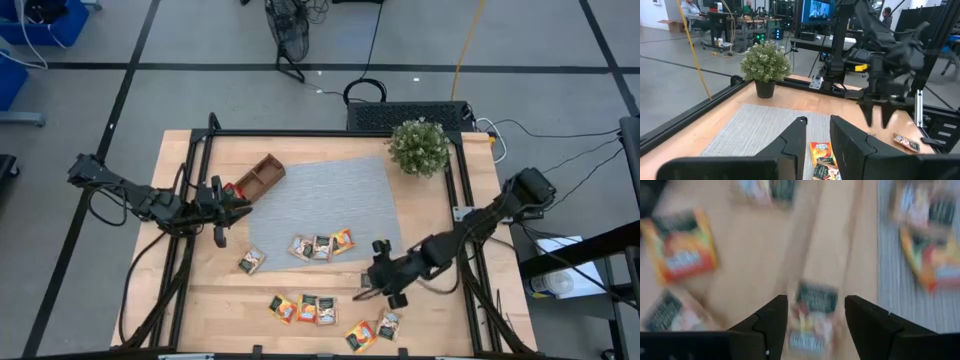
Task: Pick & Place Tea
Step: Put the yellow tea bag into the right section of the wooden organizer
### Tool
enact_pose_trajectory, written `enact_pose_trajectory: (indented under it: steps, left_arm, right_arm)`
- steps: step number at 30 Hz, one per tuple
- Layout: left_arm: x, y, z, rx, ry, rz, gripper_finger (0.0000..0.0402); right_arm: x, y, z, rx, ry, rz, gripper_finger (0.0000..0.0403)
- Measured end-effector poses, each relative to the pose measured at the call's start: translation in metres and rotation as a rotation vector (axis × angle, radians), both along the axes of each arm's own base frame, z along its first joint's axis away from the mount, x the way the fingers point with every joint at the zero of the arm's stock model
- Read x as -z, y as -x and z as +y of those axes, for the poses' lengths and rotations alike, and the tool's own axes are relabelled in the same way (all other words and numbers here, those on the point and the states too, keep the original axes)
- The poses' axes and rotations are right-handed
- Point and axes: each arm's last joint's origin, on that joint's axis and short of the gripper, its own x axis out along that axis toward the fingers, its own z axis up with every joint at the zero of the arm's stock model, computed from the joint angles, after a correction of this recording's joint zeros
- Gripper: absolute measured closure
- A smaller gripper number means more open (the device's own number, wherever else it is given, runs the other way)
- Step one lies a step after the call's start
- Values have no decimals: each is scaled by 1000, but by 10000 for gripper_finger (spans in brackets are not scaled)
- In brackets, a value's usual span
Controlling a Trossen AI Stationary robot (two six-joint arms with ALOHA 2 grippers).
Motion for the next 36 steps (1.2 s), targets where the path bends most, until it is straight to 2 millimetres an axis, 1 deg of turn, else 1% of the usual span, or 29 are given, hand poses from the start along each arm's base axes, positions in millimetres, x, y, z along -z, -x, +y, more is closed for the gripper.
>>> enact_pose_trajectory:
  steps: [3,9,11,14,18,22,25,28,30,33,36]
  left_arm:
    - [0,0,0,0,0,1,309]
    - [0,0,0,0,0,0,309]
    - [0,0,0,0,0,1,309]
    - [0,0,0,0,0,0,309]
    - [0,0,0,0,0,0,309]
    - [0,0,0,0,0,1,309]
    - [0,0,0,0,0,1,309]
    - [0,0,0,0,0,1,309]
    - [0,0,0,0,0,1,309]
    - [0,0,0,0,0,1,309]
    - [0,0,0,0,0,1,309]
  right_arm:
    - [3,-9,18,2,-3,94,222]
    - [19,-33,63,-133,-78,238,222]
    - [19,-41,75,-167,-92,239,222]
    - [24,-48,93,-211,-83,225,222]
    - [35,-56,118,-258,-83,212,222]
    - [50,-59,137,-288,-69,210,222]
    - [60,-60,142,-271,-22,187,222]
    - [69,-60,139,-247,60,187,222]
    - [70,-62,136,-248,103,164,222]
    - [70,-66,127,-249,164,166,222]
    - [67,-69,111,-205,248,196,222]
